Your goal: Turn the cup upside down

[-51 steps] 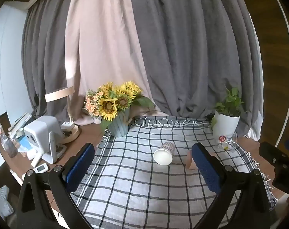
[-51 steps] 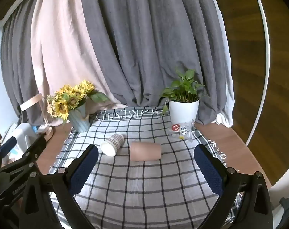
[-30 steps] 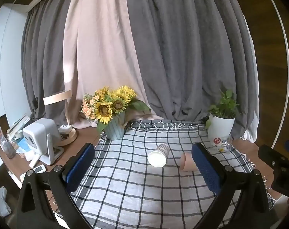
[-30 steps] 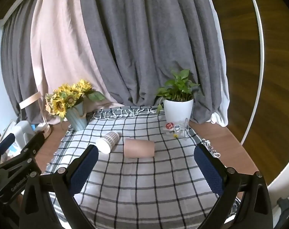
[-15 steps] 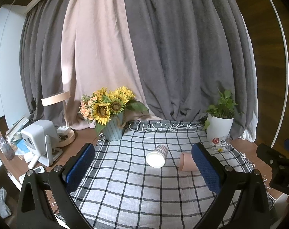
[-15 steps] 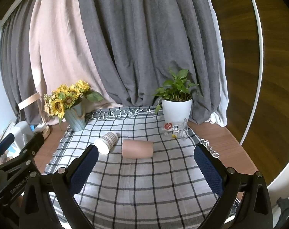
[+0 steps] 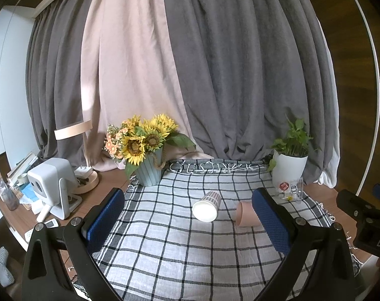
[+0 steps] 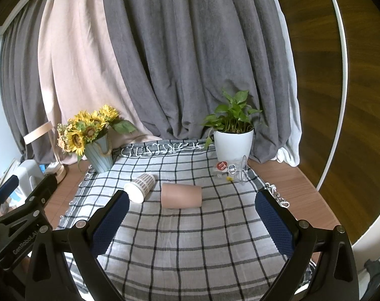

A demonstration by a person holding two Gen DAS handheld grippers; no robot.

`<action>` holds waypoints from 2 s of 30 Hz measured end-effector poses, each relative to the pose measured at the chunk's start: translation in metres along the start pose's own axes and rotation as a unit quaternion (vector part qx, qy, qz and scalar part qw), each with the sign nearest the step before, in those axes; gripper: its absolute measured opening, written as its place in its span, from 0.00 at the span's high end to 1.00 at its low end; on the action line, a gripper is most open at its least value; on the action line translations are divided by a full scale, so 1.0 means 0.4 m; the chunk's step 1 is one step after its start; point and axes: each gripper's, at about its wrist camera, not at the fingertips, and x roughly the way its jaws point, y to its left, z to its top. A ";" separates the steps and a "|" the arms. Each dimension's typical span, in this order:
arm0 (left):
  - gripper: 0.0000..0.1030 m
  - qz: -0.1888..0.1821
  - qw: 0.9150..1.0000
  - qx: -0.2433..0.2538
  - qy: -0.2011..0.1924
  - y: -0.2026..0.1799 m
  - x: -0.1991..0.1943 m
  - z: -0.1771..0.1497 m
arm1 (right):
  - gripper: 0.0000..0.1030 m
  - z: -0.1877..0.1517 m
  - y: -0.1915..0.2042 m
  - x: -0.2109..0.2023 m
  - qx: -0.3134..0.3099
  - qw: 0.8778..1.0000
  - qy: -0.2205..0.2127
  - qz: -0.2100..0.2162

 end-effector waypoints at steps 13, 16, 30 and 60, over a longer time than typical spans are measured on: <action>0.00 -0.001 1.000 0.000 0.001 -0.005 0.002 0.001 | 0.02 0.000 -0.001 0.001 0.000 1.000 0.001 0.001; 0.00 0.000 1.000 0.001 -0.001 -0.004 0.002 0.001 | 0.02 0.001 -0.001 0.001 0.000 1.000 0.000 0.001; 0.00 -0.001 1.000 -0.001 -0.001 -0.001 0.002 0.003 | 0.02 -0.004 0.004 0.005 -0.001 1.000 0.001 0.002; 0.00 0.019 0.999 0.009 0.029 0.072 0.110 0.027 | 0.02 0.008 0.080 0.093 -0.006 1.000 0.024 0.009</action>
